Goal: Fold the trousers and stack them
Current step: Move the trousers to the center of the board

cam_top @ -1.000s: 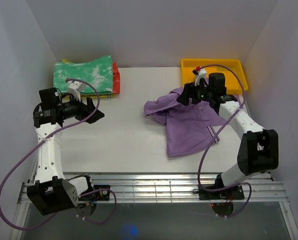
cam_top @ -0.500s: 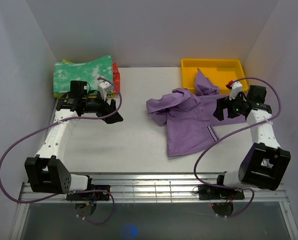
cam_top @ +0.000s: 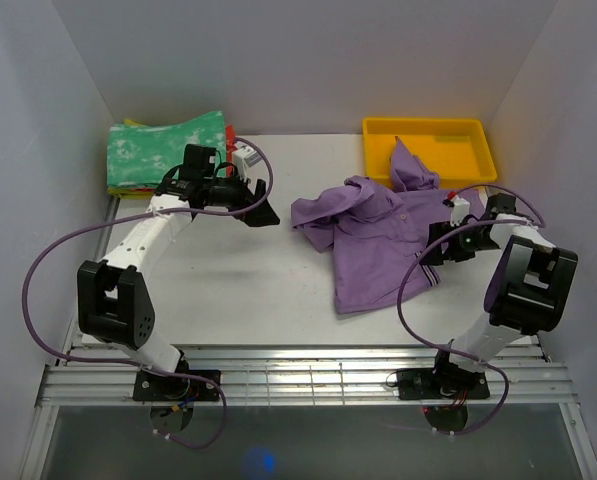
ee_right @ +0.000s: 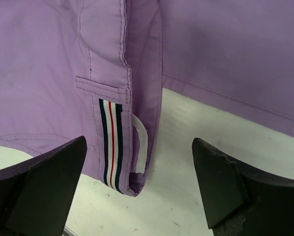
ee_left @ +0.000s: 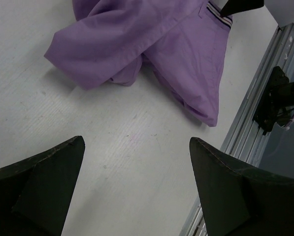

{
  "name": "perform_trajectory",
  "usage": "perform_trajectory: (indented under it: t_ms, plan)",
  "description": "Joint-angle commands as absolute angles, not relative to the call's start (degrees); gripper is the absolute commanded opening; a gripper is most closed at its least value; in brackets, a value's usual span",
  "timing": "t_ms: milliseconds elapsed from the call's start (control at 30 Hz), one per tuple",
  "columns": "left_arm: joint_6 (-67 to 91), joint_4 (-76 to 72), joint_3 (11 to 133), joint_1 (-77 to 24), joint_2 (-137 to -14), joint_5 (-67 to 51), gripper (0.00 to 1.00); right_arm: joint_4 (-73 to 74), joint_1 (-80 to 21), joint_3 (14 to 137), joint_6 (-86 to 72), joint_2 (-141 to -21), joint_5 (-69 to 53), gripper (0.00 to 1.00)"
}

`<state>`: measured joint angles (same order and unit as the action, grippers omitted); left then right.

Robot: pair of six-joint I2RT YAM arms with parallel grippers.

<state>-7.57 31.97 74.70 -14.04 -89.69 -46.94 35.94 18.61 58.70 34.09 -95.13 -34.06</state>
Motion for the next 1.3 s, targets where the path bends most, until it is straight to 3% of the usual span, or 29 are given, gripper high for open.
perform_trajectory:
  t_ms: [0, 33, 100, 133, 167, 233, 267, 367, 467, 600, 667, 700, 733, 800, 833, 867, 900, 933, 1000, 1033, 1067, 1267]
  plan:
    - [-4.05, 27.77, 80.15, -16.08, -89.12, -48.25, 0.98, 36.56, 18.37, 56.44, 34.63, -96.76, -36.83, 0.92]
    - [-3.35, 27.60, 81.03, -16.08, -89.21, -48.16, 0.98, 36.65, 18.37, 56.25, 34.72, -97.46, -37.09, 0.90]
    - [-1.67, 27.68, 81.39, -16.08, -88.34, -47.37, 0.98, 37.79, 18.37, 56.34, 34.89, -99.39, -39.10, 0.73]
    - [-1.50, 27.86, 81.30, -16.08, -87.72, -47.29, 0.98, 38.84, 18.37, 57.12, 36.02, -99.93, -40.50, 0.62]
    - [-1.15, 28.21, 80.95, -16.00, -86.93, -46.59, 0.98, 42.68, 18.37, 57.82, 37.08, -100.19, -44.87, 0.34]
    - [-0.79, 29.35, 80.42, -15.21, -83.69, -45.79, 0.98, 47.87, 18.46, 61.15, 40.58, -98.62, -50.16, 0.12]
    - [-0.62, 29.53, 79.55, -13.03, -82.45, -46.31, 0.97, 50.08, 18.46, 62.56, 40.69, -95.39, -55.14, 0.08]
    - [5.43, 29.36, 76.13, -4.18, -77.44, -50.61, 0.95, 54.05, 17.32, 68.79, 35.02, -87.14, -62.73, 0.08]
    - [8.00, 29.79, 73.31, 3.22, -72.43, -55.10, 0.94, 47.49, 9.96, 73.20, 25.52, -81.76, -63.98, 0.08]
    - [7.47, 33.74, 70.32, 15.95, -66.63, -58.00, 0.94, 21.31, -13.46, 69.62, -1.09, -74.27, -56.46, 0.08]
    - [8.17, 38.83, 70.22, 27.96, -65.05, -64.22, 0.93, 5.38, -29.70, 68.65, -9.80, -79.94, -48.91, 0.08]
    - [7.91, 42.50, 70.66, 39.26, -65.65, -68.16, 0.93, 1.53, -39.19, 72.04, -11.67, -87.90, -44.87, 0.08]
    - [5.39, 45.76, 71.53, 49.29, -67.31, -74.82, 0.93, 2.02, -44.94, 80.08, -9.78, -96.07, -43.43, 0.08]
    - [-10.52, 60.64, 76.09, 52.38, -71.61, -76.03, 0.90, 2.36, -51.23, 97.48, -7.48, -112.80, -41.49, 0.08]
    - [-19.77, 66.82, 77.94, 52.38, -72.41, -77.07, 0.90, 3.24, -51.41, 105.21, -7.99, -116.59, -42.01, 0.09]
    - [-29.52, 69.93, 79.53, 52.38, -72.60, -77.34, 0.91, 3.69, -51.50, 105.81, -7.91, -117.59, -42.53, 0.20]
    - [-33.53, 73.96, 79.63, 52.21, -72.34, -77.52, 0.93, 4.13, -51.50, 105.91, -7.48, -117.25, -42.63, 0.35]
    - [-37.49, 75.66, 79.72, 50.99, -72.25, -77.00, 0.96, 4.74, -51.16, 104.43, -6.77, -114.72, -42.19, 0.57]
    - [-45.22, 76.64, 79.37, 47.48, -71.46, -73.40, 0.97, 5.71, -49.93, 100.66, -4.40, -110.06, -41.05, 0.74]
    - [-47.26, 76.64, 79.02, 41.89, -70.41, -71.91, 0.98, 6.32, -49.05, 96.89, -3.96, -104.73, -40.52, 0.91]
    - [-48.85, 76.29, 77.97, 38.79, -69.62, -68.50, 0.98, 7.20, -46.17, 95.12, -3.52, -101.89, -40.60, 0.96]
    - [-33.32, 54.42, 73.30, 9.88, -66.44, -51.45, 0.98, 22.39, -26.66, 81.52, 6.57, -81.76, -40.17, 0.93]
